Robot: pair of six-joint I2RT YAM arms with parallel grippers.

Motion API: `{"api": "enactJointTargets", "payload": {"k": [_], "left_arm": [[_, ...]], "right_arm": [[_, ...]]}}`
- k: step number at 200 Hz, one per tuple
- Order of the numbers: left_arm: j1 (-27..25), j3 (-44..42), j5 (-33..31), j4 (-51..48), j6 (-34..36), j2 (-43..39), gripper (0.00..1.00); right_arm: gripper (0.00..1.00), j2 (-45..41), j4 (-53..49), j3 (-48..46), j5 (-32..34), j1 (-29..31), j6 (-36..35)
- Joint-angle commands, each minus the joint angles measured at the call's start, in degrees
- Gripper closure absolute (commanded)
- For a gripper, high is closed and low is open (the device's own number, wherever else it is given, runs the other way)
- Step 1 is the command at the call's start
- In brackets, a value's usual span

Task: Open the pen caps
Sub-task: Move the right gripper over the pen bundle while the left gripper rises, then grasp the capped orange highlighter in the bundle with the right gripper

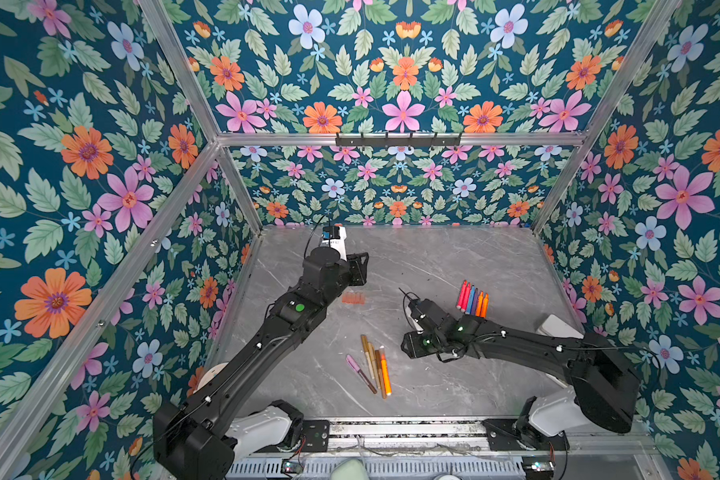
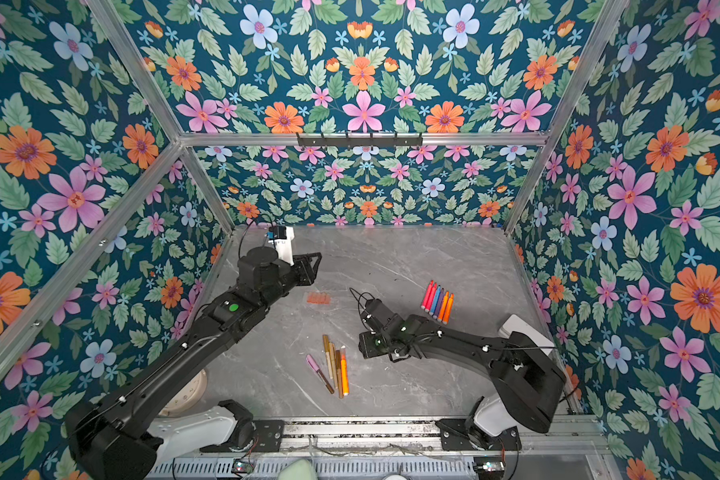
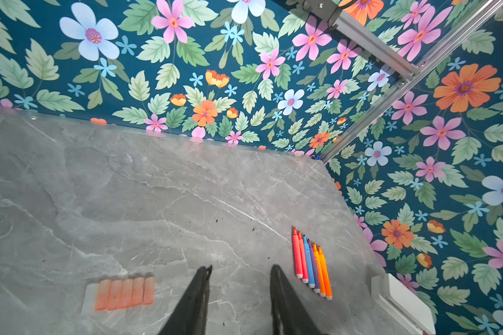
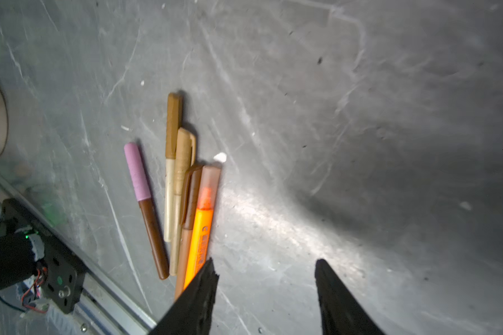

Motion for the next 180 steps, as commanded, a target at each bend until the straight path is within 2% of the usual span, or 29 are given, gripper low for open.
{"api": "enactJointTargets", "payload": {"k": [1,33,59,73,101,114,138,163,180], "left_arm": [[0.0,-4.8,-1.9,-2.9,-3.4,-3.5,0.63],[0.0,-14.1,-5.0,-1.6,-5.2,-9.9,0.63],[0.0,-15.9,-5.1,-0.5,-5.7,-13.1,0.61],[0.0,-16.6,-4.5,0.4,-6.5,-13.7,0.61],[0.0,-22.6,-4.7,12.0,-8.5,-14.9,0.62],[0.0,-22.8,-4.5,15.7,-5.1,-14.2,0.62],[0.0,-19.8,-3.2,15.5,1.2,-11.6,0.62],[0.0,-20.9,-1.2,20.1,2.8,-10.1,0.62],[0.0,-20.9,-1.6,21.2,3.7,-9.5,0.62]], "right_arm": [[0.45,1.2,-0.2,1.4,-2.3,3.9,1.5],[0.46,2.0,-6.1,2.7,-3.0,8.6,1.7],[0.46,1.6,-9.1,3.7,-2.8,8.7,0.8],[0.50,2.2,-11.2,5.8,-1.8,8.7,1.9],[0.55,2.7,-10.5,6.1,-0.7,8.8,6.2],[0.56,3.6,-10.2,6.4,-1.0,9.4,6.9],[0.56,7.5,-14.3,10.3,1.6,12.3,8.2],[0.57,13.8,-15.3,14.4,1.4,14.2,11.0],[0.61,17.1,-17.6,17.2,3.5,15.0,12.9]]}}
